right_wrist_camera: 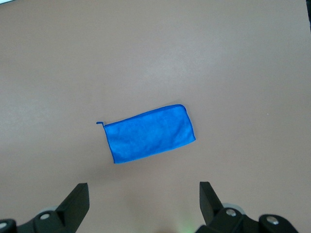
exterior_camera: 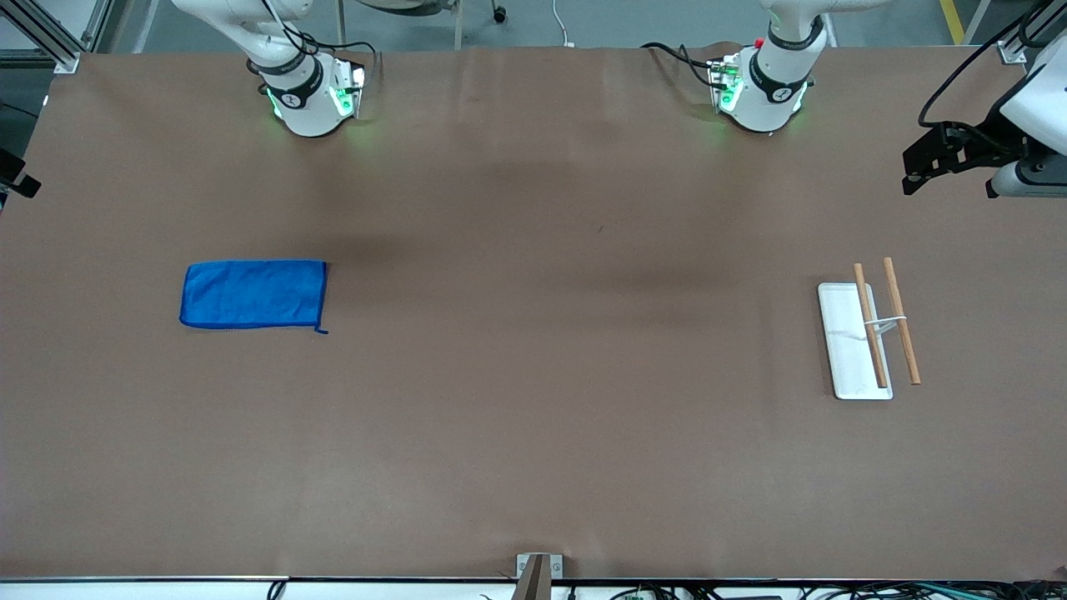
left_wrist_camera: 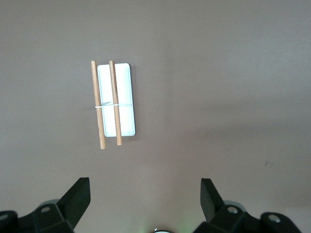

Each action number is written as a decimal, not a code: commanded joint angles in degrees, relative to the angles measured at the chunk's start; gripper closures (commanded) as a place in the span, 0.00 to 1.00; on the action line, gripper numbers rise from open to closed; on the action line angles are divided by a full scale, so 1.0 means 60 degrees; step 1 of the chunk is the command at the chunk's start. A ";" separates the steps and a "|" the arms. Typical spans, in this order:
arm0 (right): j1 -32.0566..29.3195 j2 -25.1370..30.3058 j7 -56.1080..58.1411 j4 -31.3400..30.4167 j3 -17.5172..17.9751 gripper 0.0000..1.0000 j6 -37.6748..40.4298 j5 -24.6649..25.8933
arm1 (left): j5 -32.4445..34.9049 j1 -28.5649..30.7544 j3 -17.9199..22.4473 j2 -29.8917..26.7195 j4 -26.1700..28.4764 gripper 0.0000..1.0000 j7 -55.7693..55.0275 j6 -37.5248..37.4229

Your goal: Right arm passes towel to left arm to hang

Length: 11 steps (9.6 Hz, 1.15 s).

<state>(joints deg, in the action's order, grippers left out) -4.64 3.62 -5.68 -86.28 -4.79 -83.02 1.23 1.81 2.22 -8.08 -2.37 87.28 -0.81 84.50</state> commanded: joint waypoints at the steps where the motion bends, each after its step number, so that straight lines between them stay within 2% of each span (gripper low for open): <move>1: -0.0002 -0.0032 -0.0079 0.0083 0.0021 0.00 0.0110 0.0000 | 0.0109 -0.0019 -0.0030 0.0249 -0.0074 0.00 -0.0041 -0.0183; 5: -0.0002 -0.0032 -0.0064 0.0083 0.0007 0.00 0.0110 0.0000 | 0.0035 -0.0005 -0.0030 0.0278 -0.0220 0.00 0.0061 -0.0197; 7: 0.0056 -0.0032 0.0111 -0.0368 0.0021 0.00 0.0169 0.0000 | 0.0020 0.0025 -0.0030 0.0278 -0.0264 0.00 0.0149 -0.0197; 8: 0.0114 -0.0032 0.0170 -0.1140 0.0021 0.00 -0.0208 0.0000 | -0.0168 0.0039 -0.0030 0.0293 -0.0235 0.00 0.0149 -0.0197; 11: 0.0144 -0.0032 0.0784 -0.4140 0.0021 0.00 -0.3232 0.0058 | -0.0463 0.0069 -0.0030 0.0381 -0.0220 0.00 0.0003 -0.0197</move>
<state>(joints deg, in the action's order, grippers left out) -4.08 1.66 -2.67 -102.33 -4.64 -95.78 1.18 -0.06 2.31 -8.09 -1.42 85.95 -0.80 84.26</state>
